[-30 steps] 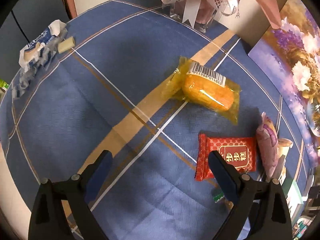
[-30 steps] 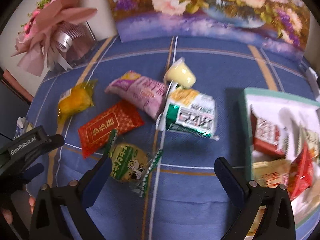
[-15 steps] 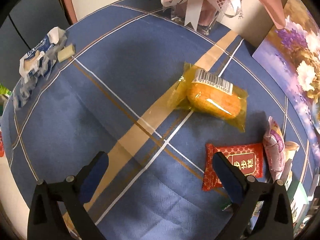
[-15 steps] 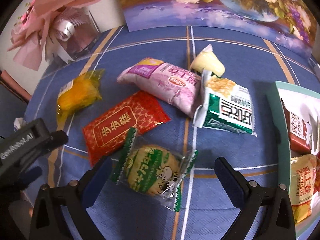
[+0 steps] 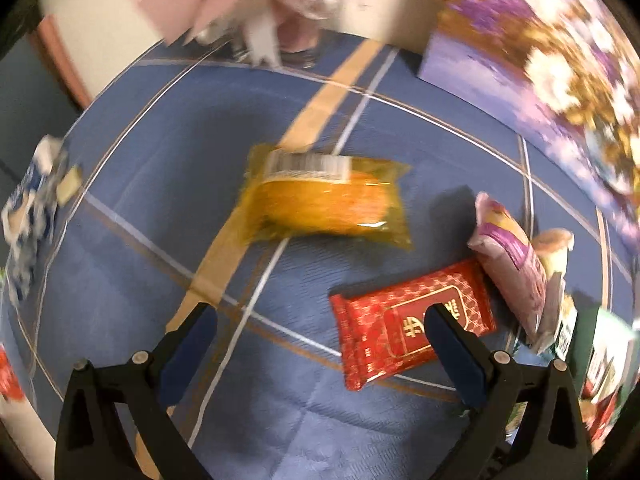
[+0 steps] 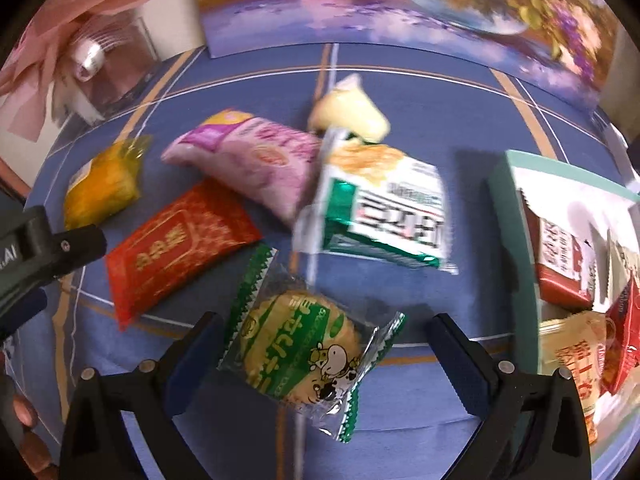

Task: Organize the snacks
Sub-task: 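Grasp the clear green-printed biscuit with the right tool while the left grasps the red gold-print packet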

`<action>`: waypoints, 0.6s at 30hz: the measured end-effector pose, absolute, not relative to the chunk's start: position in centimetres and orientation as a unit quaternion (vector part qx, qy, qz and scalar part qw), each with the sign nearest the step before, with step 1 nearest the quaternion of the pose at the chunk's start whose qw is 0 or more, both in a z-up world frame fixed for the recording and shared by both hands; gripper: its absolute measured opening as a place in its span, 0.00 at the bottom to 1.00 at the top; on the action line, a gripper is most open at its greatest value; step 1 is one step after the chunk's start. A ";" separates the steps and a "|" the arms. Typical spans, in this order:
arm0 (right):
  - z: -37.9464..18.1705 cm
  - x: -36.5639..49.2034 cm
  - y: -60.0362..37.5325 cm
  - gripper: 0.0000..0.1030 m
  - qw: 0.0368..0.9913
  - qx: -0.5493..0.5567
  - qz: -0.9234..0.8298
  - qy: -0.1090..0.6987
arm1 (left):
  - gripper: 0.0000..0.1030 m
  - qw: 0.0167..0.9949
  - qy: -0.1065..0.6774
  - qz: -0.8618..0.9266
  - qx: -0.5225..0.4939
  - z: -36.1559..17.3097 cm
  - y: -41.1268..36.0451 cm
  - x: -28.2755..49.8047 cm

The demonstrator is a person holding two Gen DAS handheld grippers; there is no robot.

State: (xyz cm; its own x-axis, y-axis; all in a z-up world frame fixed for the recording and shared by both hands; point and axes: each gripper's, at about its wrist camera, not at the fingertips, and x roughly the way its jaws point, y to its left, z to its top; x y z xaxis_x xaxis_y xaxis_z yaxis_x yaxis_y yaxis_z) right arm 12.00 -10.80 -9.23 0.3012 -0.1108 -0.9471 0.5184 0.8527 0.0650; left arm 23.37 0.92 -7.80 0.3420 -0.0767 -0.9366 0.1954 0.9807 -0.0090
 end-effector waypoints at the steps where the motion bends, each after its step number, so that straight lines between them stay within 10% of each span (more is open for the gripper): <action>1: -9.2 11.8 -11.2 1.00 0.784 0.186 -0.201 0.556 | 1.00 0.818 0.565 -0.090 0.063 -7.8 0.5 23.3; 18: -9.1 10.0 -13.6 1.00 0.779 0.187 -0.196 0.565 | 1.00 0.807 0.548 -0.186 0.119 -9.3 -4.4 23.9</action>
State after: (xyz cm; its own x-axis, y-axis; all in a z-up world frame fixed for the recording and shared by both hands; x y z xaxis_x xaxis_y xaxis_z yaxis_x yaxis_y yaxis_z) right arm 10.01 -13.62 -9.14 0.2838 -0.0933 -0.9543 0.5173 0.8529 0.0704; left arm 23.89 -4.35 -9.28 0.3307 -0.1693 -0.9284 0.4308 0.9024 -0.0111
